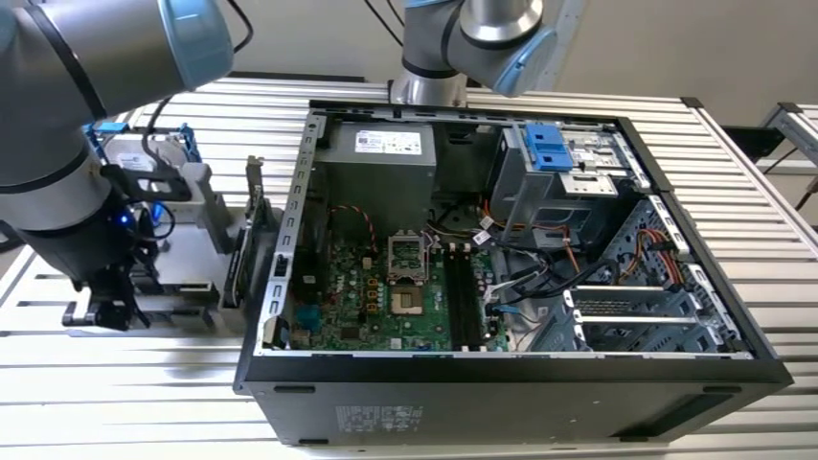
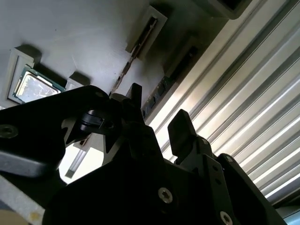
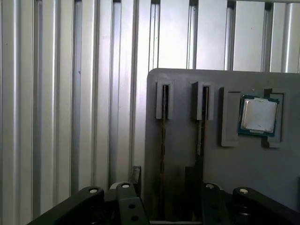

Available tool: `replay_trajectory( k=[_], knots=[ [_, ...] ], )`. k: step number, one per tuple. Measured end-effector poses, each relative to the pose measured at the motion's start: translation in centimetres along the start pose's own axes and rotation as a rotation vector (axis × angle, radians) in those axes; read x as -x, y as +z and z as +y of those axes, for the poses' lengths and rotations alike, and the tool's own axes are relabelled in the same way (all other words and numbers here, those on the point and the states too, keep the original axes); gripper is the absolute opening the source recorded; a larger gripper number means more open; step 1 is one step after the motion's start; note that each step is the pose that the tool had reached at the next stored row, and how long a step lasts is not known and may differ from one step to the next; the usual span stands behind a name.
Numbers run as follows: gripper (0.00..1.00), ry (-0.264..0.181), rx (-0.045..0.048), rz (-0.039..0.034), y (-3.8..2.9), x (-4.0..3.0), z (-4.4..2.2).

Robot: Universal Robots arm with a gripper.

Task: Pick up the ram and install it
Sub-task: 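Pick up the ram and move it above insertion slot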

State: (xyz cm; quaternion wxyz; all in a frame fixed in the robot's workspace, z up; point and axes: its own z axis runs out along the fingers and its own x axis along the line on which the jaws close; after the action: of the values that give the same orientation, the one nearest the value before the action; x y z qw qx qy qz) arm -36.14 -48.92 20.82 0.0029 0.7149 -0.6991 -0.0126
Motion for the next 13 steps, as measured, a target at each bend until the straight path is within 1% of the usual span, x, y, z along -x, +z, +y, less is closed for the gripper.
replay_trajectory(
  k=[13],
  knots=[
    [1.0,-0.003,0.0001,0.0001,0.96,-0.02,-0.02]
  ],
)
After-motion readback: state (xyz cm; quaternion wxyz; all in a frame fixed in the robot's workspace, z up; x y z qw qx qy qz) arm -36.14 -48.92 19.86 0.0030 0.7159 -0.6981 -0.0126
